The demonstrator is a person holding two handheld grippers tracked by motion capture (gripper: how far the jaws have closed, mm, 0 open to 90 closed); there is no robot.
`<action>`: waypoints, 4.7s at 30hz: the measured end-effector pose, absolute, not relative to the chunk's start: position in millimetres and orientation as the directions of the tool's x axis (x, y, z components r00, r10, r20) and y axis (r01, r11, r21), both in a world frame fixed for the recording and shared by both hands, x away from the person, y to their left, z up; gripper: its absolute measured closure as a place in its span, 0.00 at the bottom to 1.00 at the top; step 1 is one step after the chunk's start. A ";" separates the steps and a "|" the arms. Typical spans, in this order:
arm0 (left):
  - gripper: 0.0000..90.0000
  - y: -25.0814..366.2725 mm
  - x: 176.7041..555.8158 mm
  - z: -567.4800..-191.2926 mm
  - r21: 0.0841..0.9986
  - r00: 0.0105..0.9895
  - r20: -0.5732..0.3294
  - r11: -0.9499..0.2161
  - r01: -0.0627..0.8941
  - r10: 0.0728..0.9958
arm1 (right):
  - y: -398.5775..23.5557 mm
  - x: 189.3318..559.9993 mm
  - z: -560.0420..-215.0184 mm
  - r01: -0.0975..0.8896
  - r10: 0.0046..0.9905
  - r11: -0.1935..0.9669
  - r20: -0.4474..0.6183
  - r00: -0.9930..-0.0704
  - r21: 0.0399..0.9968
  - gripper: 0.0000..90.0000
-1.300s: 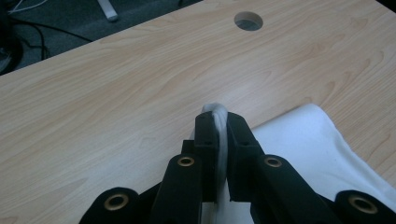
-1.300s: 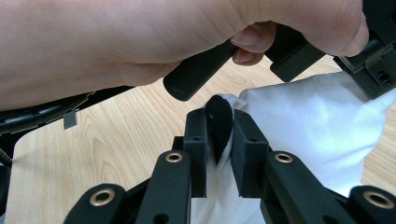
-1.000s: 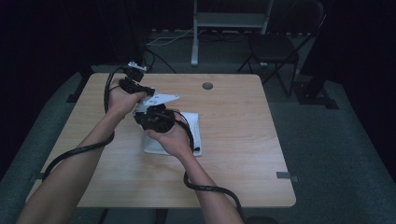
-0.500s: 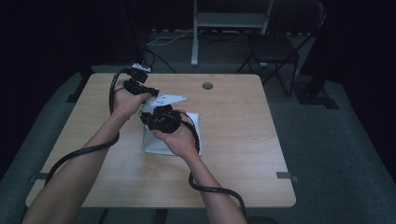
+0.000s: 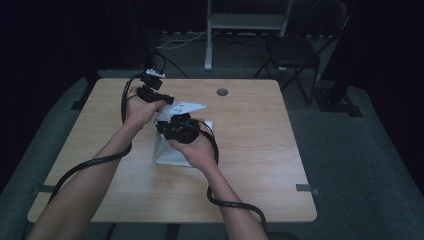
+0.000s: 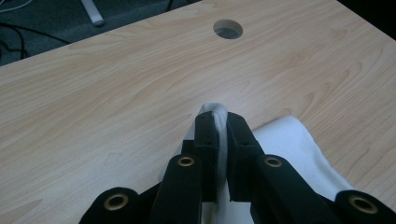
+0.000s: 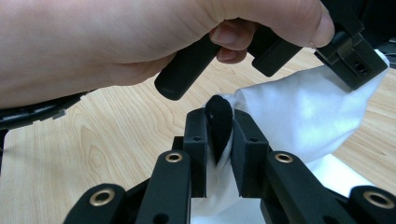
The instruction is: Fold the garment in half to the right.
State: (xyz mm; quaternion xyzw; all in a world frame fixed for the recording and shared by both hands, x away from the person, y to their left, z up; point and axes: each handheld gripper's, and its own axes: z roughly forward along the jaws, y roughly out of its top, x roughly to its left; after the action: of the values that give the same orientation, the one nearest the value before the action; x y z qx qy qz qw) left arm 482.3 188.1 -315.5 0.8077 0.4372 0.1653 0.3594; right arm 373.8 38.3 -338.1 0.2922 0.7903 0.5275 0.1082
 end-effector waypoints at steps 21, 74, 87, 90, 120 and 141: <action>0.94 168.4 482.3 -316.9 0.731 0.588 -0.042 -0.376 0.569 0.808 | 16.1 374.2 -344.1 0.361 0.600 0.256 0.145 -0.787 0.897 0.87; 0.94 134.0 483.8 -327.2 0.719 0.632 -0.045 -0.414 0.558 0.773 | -11.3 371.4 -362.7 0.405 0.630 0.244 0.174 -0.757 0.881 0.87; 0.94 126.6 483.9 -333.4 0.714 0.639 -0.045 -0.423 0.558 0.768 | -16.4 370.4 -367.7 0.413 0.633 0.243 0.179 -0.753 0.877 0.86; 0.94 124.8 483.9 -334.4 0.711 0.642 -0.042 -0.428 0.557 0.765 | -17.3 370.5 -368.7 0.414 0.634 0.245 0.178 -0.753 0.877 0.86; 0.94 115.2 485.6 -348.3 0.692 0.653 -0.045 -0.448 0.566 0.756 | -23.2 369.9 -377.3 0.432 0.639 0.246 0.190 -0.745 0.867 0.86; 0.94 111.3 486.3 -355.2 0.685 0.657 -0.049 -0.454 0.570 0.752 | -26.0 369.2 -383.3 0.442 0.641 0.246 0.197 -0.742 0.863 0.86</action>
State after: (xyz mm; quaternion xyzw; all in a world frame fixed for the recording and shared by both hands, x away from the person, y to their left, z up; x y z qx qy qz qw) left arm 486.3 111.3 -355.2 0.8424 0.3924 0.1316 0.3450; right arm 369.2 -26.0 -383.3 0.3458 0.7832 0.5074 0.0980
